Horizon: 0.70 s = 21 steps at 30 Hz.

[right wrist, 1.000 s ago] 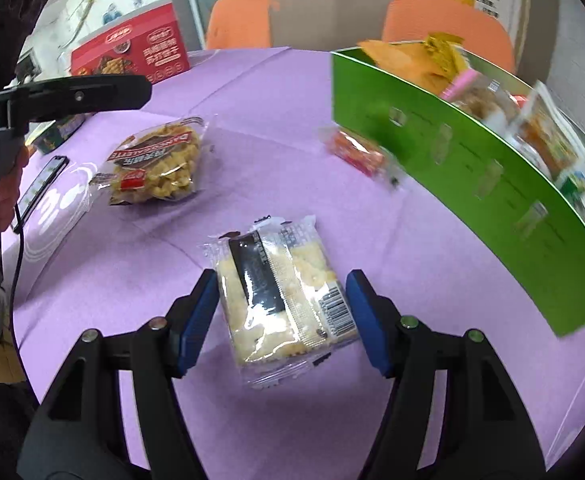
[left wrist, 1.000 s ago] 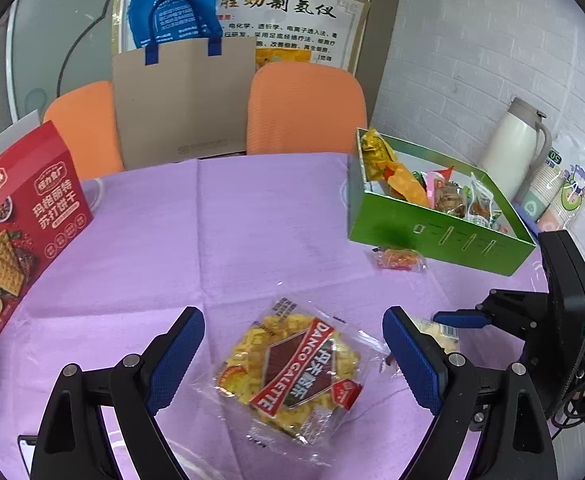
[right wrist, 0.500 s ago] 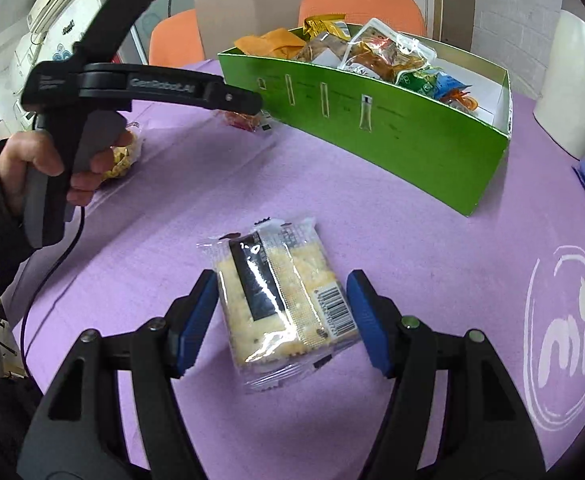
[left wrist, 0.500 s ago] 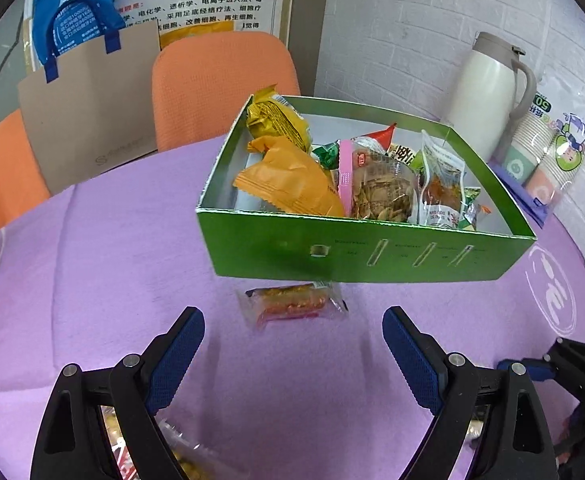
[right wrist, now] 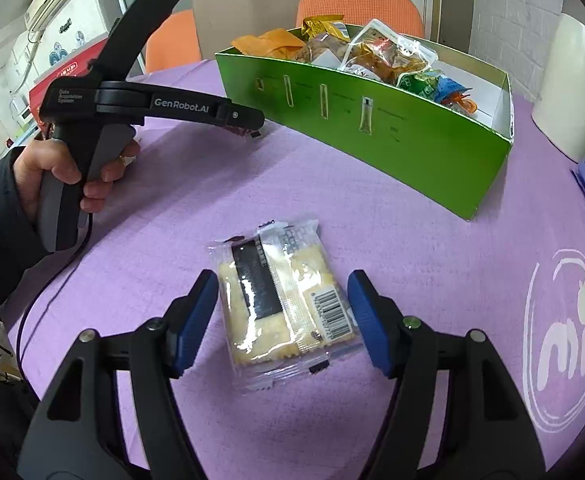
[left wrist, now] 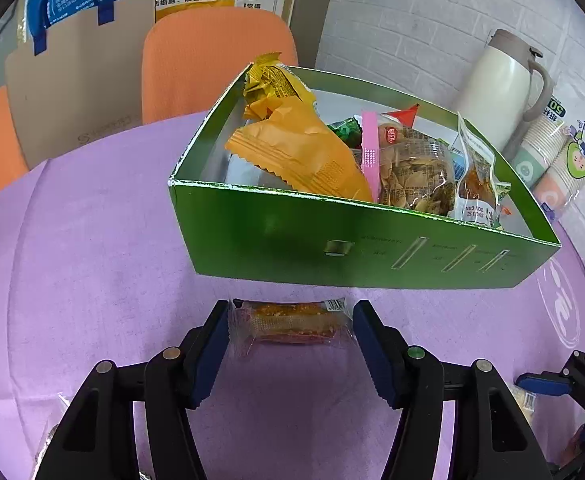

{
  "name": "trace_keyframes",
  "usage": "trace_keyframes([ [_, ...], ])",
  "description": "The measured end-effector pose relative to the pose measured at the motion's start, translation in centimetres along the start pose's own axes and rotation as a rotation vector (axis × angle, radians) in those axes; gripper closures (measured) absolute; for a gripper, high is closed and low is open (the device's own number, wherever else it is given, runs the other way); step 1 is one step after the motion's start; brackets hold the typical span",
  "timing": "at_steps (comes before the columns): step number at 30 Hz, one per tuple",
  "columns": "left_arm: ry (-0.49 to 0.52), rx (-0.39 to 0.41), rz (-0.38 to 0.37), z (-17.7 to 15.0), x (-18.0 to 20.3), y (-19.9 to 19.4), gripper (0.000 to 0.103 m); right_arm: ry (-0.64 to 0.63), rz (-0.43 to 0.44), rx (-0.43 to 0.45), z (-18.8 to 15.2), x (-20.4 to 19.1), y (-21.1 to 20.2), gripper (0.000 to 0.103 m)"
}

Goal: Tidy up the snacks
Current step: 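Grasp the white cracker packet with right tool while left grasps small orange packet, then lower both held packets into the green box and release them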

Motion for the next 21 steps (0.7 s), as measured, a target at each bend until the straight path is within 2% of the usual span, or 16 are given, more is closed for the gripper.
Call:
trace_keyframes([
  [6,0.000,0.024,0.013,0.1,-0.1,0.2,0.037,-0.032,-0.038,-0.002,0.0,-0.3,0.2,0.036],
  [8,0.009,0.031,0.012,0.1,-0.1,0.4,0.047,-0.035,-0.046,-0.003,0.0,-0.5,0.2,0.038],
  [14,0.009,0.034,-0.006,-0.6,-0.1,-0.3,0.052,-0.023,-0.038,0.001,0.0,-0.7,0.1,0.039],
  [21,0.017,0.072,-0.050,-0.9,0.3,-3.3,0.053,-0.016,-0.051,0.082,1.6,-0.3,-2.9,0.039],
])
Point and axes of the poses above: each gripper's, at about its wrist camera, not at the fingertips, and y roughly the way its jaws point, x to its right, z to its top, the point moved 7 cm from there along y, roughly the way its jaws point, and after that the axes turned 14 degrees about -y, right-handed, at the moved point
